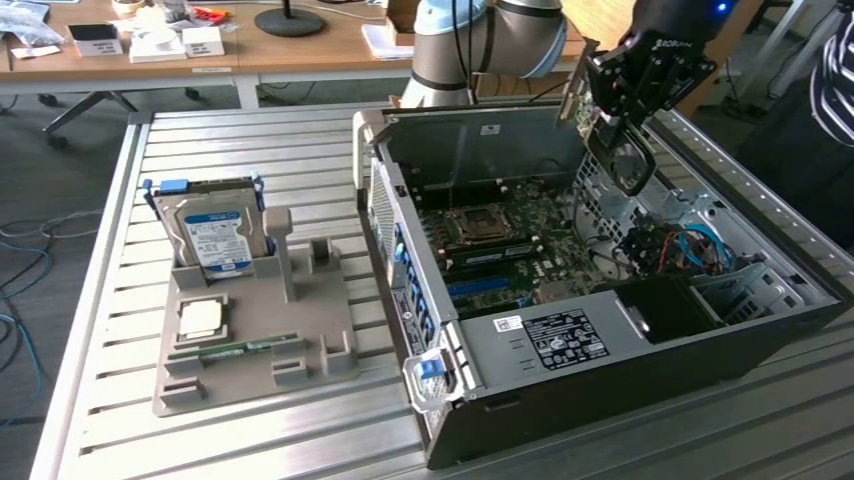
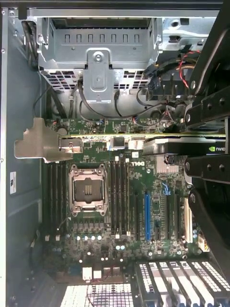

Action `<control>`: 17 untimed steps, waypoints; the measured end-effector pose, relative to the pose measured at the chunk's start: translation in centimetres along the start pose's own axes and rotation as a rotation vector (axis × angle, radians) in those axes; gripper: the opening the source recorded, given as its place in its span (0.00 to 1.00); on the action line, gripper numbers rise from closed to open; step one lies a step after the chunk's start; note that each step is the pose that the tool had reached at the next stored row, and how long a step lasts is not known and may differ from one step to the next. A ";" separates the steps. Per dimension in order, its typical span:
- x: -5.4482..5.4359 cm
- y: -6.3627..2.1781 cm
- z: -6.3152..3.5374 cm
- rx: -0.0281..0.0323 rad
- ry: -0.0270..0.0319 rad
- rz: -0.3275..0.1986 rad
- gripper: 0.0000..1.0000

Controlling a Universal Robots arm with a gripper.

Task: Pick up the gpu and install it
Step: 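Pick up the gpu and move the gpu toward the slot, then insert the gpu into the slot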

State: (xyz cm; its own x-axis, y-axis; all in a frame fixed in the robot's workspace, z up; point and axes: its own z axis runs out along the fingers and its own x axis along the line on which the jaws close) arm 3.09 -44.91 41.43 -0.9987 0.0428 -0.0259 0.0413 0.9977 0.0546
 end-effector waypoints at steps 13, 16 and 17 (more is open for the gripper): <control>-1.3 0.05 0.04 0.0000 0.0000 0.000 0.27; -1.3 0.05 0.04 0.0000 0.0000 0.000 0.27; -1.3 0.05 0.04 -0.0001 0.0000 0.000 0.27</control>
State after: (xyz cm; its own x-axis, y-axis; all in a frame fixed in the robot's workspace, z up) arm 4.35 -44.92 41.42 -0.9987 0.0428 -0.0260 0.0413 0.9977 0.0546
